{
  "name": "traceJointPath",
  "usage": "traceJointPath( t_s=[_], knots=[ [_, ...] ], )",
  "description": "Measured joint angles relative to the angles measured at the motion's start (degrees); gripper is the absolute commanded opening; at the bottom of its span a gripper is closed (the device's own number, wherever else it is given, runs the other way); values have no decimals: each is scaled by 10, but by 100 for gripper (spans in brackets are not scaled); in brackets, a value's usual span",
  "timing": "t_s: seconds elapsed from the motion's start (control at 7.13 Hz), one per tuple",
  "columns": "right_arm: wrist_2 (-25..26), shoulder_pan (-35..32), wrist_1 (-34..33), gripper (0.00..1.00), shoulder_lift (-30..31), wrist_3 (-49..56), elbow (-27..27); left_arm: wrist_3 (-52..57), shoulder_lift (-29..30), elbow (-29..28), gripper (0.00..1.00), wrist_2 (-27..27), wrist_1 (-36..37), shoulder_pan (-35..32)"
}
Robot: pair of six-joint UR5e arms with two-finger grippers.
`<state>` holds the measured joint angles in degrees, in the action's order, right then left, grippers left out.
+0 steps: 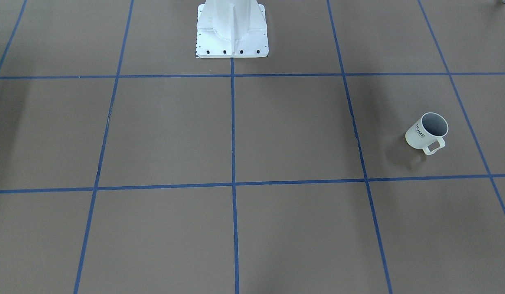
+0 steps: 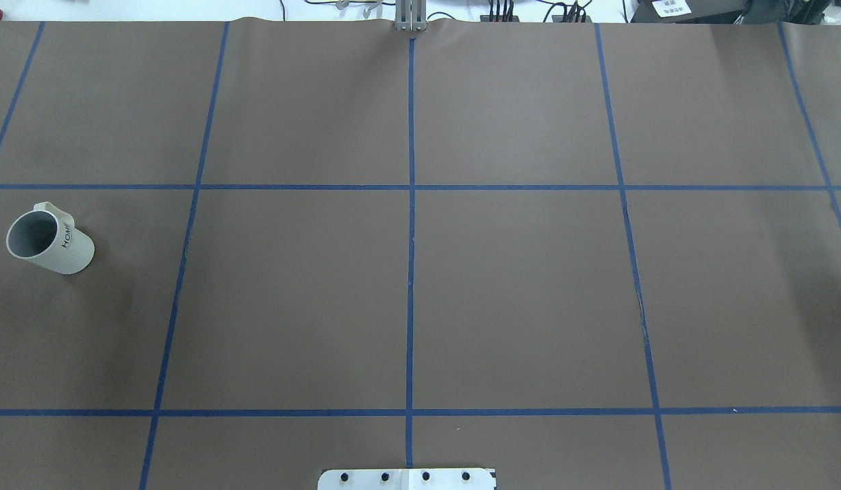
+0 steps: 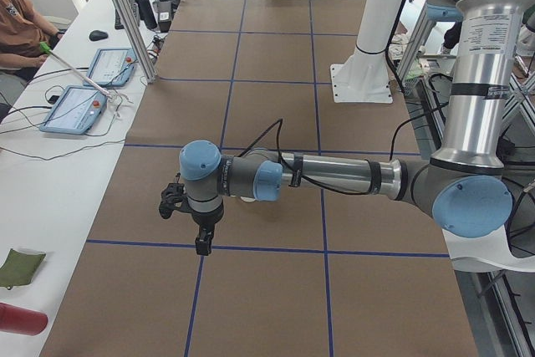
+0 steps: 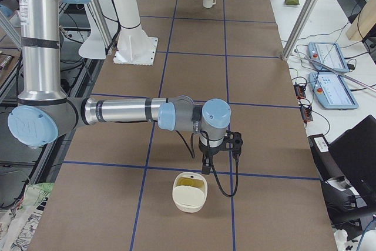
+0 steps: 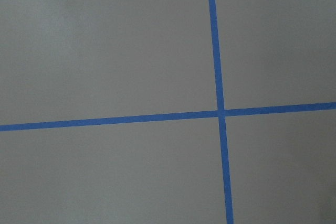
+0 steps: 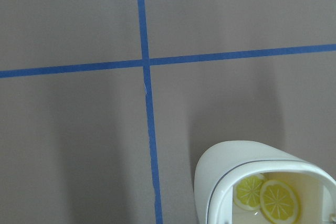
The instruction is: Left arm hands cup to right arm to dump lemon
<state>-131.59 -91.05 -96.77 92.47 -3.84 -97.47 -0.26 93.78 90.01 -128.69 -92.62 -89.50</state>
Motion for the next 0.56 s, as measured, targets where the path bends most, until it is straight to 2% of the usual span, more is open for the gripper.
traceJointPath(
  t_s=[0.56],
  knots=[
    [-1,0,1,100,-4,1,0,0,0,1,100,-1,1,0]
  ],
)
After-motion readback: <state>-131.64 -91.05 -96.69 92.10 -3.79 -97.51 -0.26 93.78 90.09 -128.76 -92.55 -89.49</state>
